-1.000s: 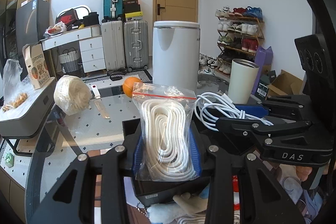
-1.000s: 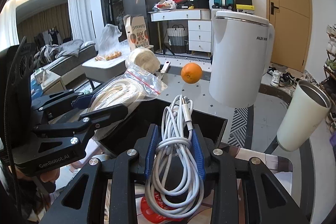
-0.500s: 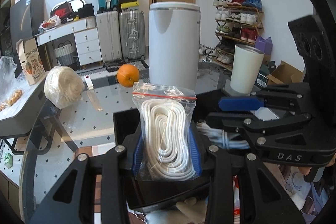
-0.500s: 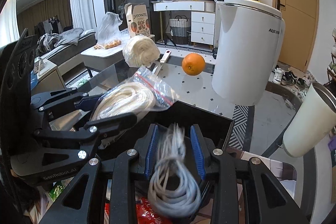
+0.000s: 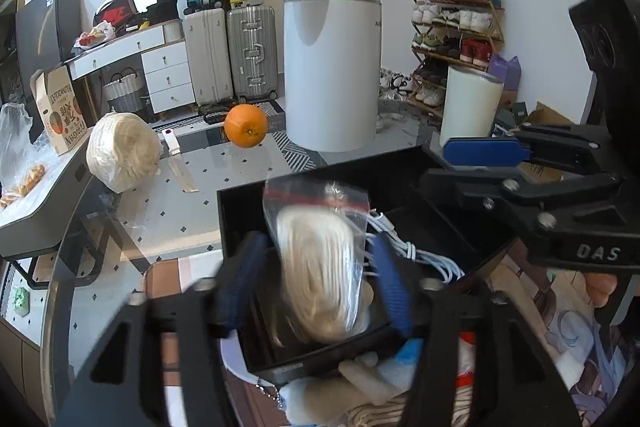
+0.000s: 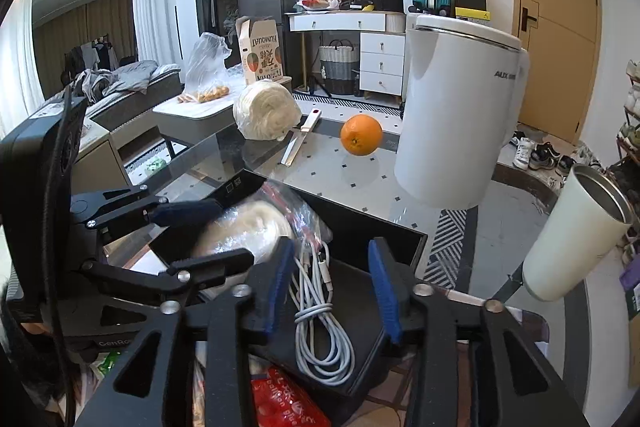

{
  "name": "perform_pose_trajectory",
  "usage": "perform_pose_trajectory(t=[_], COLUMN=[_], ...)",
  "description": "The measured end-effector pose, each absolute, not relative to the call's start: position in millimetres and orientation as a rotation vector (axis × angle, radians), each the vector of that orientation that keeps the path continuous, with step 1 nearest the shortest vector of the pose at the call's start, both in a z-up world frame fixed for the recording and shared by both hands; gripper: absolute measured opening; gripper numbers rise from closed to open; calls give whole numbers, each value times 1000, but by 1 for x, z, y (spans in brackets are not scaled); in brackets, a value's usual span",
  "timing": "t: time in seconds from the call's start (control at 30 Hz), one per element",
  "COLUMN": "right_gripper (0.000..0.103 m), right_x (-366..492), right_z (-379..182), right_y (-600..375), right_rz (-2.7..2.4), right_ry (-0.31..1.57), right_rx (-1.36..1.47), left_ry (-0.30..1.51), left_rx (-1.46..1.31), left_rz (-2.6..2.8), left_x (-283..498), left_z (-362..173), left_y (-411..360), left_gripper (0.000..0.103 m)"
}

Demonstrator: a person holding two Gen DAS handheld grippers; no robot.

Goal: Organize soft objects
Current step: 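Open both grippers to drop the cable and rope bag into the box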

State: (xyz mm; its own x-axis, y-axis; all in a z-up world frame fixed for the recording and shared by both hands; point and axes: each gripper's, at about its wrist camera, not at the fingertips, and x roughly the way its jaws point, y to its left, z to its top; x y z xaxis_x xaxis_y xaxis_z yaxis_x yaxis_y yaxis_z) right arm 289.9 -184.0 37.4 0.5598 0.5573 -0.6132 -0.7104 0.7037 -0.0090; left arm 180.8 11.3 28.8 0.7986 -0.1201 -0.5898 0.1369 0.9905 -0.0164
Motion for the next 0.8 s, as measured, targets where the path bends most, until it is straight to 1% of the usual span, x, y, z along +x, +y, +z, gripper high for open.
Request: perform_pose_trajectory(t=[0.07,0.1,0.13,0.17,0.2,0.23,0.3,0.57,0.8], right_gripper=[57,64,69,82,89,91,102,102,102], right_x=[285,283,281,278,274,270,262,221,193], right_z=[40,42,44,45,47,50,54,58,46], right_y=[-188,-191,-194,-198,-203,-207,-216,-247,-265], right_rz=[751,749,746,745,742,739,739,742,724], right_ry=[616,618,623,626,621,614,615,636,694], right_rx=[-262,-255,-246,-236,-221,-207,-176,-119,-108], left_ry=[621,614,594,571,562,556,539,501,509], left_rx=[23,19,8,-11,-23,-33,-35,-57,-37], left_rz=[-129,-124,-119,-128,-140,-144,-122,-72,-26], left_x=[177,174,168,162,158,152,140,93,58], left_z=[33,35,38,43,46,49,53,60,53], left_y=[13,14,16,19,20,22,24,28,24], left_gripper=[74,86,93,95,98,100,103,103,103])
